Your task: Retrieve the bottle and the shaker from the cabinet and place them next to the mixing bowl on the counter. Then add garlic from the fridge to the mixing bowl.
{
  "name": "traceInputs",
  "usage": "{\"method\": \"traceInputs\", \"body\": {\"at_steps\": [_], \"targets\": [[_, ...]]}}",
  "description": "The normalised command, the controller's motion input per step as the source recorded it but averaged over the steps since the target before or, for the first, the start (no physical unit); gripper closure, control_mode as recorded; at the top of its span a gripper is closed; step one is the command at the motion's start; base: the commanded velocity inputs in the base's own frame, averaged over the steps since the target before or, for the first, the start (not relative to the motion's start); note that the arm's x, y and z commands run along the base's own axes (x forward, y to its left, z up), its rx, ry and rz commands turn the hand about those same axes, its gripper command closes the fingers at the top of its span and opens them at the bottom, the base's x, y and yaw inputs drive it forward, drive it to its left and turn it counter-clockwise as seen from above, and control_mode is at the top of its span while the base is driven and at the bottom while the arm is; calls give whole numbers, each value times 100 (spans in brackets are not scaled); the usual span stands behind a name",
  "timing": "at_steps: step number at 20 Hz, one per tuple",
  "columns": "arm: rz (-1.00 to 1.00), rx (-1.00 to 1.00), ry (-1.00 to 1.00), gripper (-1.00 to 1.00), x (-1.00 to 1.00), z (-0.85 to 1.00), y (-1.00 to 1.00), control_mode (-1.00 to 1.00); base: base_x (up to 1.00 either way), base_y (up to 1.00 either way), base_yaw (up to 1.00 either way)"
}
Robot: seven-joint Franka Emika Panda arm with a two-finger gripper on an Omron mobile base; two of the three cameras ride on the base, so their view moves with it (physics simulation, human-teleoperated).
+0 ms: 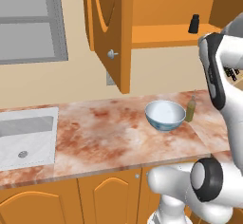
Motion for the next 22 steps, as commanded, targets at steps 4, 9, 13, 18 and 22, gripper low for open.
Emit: {"method": "traceInputs", "body": {"at_steps": [4,9,13,18,22], "targets": [[-3,1,-10,-100,3,51,8,-100,0,0,0],[0,2,-6,-100,17,29,13,-100,0,0,0],[0,0,0,-100,26,2,5,-100,0,0,0],[0,1,0,-100,27,0,-1,-100,0,0,0],[0,1,0,-100,40,0,0,-100,0,0,0]]}}
